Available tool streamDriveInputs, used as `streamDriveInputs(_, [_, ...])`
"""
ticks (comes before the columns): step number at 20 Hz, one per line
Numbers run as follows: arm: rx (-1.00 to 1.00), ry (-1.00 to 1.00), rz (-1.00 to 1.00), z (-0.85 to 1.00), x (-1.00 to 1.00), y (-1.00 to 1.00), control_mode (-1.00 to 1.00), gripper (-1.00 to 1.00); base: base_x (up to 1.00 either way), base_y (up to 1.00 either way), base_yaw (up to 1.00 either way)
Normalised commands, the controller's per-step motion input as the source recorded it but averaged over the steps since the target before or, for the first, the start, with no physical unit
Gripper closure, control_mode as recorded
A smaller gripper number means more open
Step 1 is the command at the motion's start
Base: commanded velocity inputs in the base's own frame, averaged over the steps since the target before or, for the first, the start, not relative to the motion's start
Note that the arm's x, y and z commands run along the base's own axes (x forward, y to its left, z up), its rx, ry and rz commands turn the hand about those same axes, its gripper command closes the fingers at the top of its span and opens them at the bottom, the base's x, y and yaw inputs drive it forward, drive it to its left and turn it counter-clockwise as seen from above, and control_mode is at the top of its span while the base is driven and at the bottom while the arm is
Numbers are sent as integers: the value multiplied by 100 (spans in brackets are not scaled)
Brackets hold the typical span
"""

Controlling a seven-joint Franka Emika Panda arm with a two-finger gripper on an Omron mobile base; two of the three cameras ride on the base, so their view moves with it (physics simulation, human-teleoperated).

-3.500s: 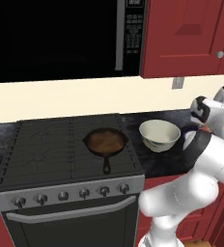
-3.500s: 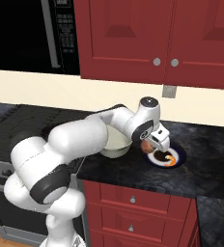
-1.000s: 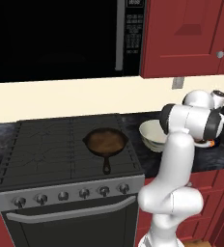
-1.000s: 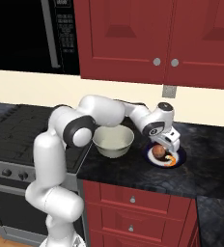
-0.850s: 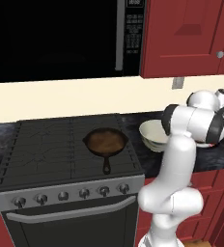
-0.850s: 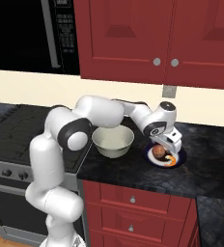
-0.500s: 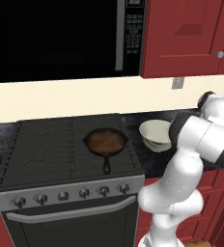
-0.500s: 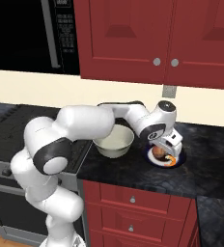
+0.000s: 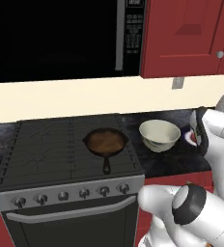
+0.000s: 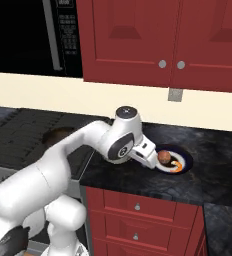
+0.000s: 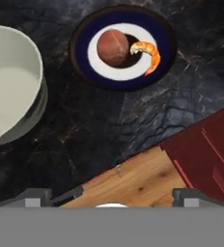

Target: Place the shrimp on the plate and place the onion on the same plate.

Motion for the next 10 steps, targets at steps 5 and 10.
streamDriveInputs(5, [-3, 5, 1, 0, -11, 98, -100, -100, 0, 0, 0])
streamDriveInputs(10, [0, 0, 0, -16, 19, 75, -100, -100, 0, 0, 0])
